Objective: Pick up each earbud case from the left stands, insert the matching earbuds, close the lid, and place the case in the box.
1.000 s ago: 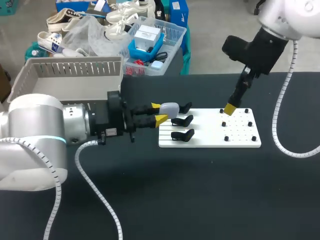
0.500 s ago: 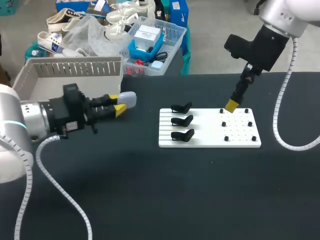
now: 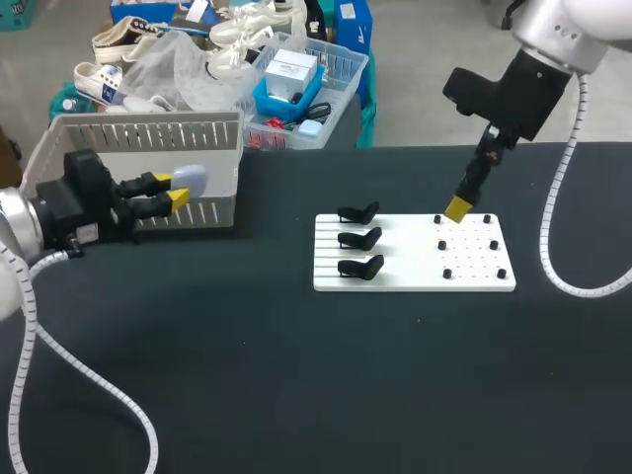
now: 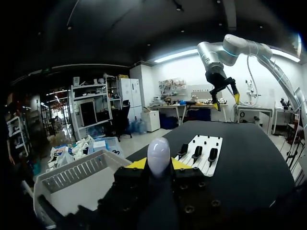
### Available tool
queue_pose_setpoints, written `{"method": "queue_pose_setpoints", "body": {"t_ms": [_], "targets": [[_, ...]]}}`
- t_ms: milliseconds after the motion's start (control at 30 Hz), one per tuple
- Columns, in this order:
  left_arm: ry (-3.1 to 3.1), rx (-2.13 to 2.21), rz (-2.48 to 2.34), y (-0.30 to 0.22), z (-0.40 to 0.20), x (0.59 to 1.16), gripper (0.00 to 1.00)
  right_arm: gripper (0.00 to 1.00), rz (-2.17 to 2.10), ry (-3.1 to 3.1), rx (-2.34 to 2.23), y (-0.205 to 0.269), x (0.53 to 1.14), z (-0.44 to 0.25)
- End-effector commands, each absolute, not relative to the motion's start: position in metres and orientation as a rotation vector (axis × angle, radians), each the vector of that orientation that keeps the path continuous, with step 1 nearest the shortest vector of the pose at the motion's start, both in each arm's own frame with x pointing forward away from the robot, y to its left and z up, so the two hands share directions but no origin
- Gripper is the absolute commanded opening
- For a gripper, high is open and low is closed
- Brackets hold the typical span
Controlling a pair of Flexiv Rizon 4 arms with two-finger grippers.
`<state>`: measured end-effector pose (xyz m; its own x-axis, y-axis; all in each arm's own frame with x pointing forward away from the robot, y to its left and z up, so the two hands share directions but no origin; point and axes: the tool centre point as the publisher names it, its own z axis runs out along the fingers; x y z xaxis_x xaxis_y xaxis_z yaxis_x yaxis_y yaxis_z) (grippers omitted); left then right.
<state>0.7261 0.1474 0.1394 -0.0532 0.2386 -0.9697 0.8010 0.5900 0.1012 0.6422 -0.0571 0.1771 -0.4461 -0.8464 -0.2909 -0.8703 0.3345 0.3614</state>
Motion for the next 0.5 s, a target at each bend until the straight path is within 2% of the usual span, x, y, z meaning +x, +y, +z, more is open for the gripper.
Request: {"method": "queue_pose_setpoints", "body": {"t_ms": [33,500], "targets": [[1.652,0.648,-0.297,0.152,0.139,0.738,0.00,1.00,0.734,2.524,-1.624,-0.057,0.642,0.177],[1.747,0.583,-0.266,0.181,0.122,0.808,0.00,1.00,0.734,2.524,-1.624,-0.057,0.642,0.177]]}}
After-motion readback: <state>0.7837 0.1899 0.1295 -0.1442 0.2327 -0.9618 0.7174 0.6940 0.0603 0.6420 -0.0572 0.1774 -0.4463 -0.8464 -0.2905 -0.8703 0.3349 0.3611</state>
